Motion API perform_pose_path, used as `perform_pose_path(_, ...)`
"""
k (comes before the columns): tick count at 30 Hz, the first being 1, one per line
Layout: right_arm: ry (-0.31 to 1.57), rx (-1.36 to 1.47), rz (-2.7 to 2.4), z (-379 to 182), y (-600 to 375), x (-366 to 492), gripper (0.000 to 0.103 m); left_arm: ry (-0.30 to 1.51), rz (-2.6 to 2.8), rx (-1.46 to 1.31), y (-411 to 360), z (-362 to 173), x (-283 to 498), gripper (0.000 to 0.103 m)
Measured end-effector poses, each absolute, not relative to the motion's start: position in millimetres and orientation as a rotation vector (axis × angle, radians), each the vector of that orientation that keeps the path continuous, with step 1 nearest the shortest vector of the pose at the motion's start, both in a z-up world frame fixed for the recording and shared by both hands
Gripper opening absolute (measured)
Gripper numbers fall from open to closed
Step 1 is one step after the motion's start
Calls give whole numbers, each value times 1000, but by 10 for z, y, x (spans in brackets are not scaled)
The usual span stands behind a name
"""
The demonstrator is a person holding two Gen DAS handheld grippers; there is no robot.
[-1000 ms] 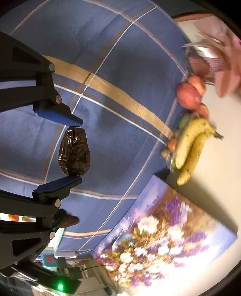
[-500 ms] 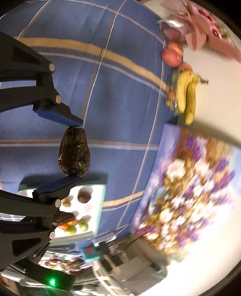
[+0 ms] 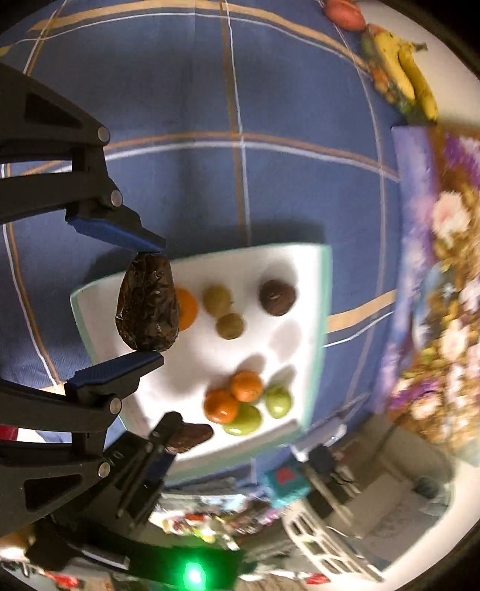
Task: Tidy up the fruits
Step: 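Carry both brown dried fruits over the white tray, then lower and open both grippers to release the dried fruits into the tray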
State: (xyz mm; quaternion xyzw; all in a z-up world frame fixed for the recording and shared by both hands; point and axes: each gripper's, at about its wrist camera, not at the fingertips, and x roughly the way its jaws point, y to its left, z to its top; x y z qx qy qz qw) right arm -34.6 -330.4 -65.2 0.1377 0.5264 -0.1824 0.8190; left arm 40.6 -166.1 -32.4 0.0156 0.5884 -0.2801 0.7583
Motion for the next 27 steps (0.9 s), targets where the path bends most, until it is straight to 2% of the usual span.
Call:
perform_pose_path(5, 1175, 355, -390, -833, -3506, -404, 32, 1322, -604, 96, -1849, -490, 317, 58)
perform_pose_path(14, 1223, 390, -374, -1011, -3576, -478, 32, 1286, -589, 179, -1904, -473, 229, 59)
perform_pose_path(18, 1221, 385, -375, -1011, -3584, -501, 32, 1290, -601, 154, -1900, -488, 255, 63)
perform_pose_path(25, 1222, 407, -392, -982, -3610, -556, 32, 1276, -603, 79, -1724, -370, 291, 63)
perform_pose_path(26, 1214, 397, -397, -969, -3622, -572, 32, 1262, -598, 69, -1685, -336, 295, 63)
perform_pose_path(27, 1204, 399, -401, -943, -3630, -592, 35, 1246, -582, 59, -1626, -299, 307, 70)
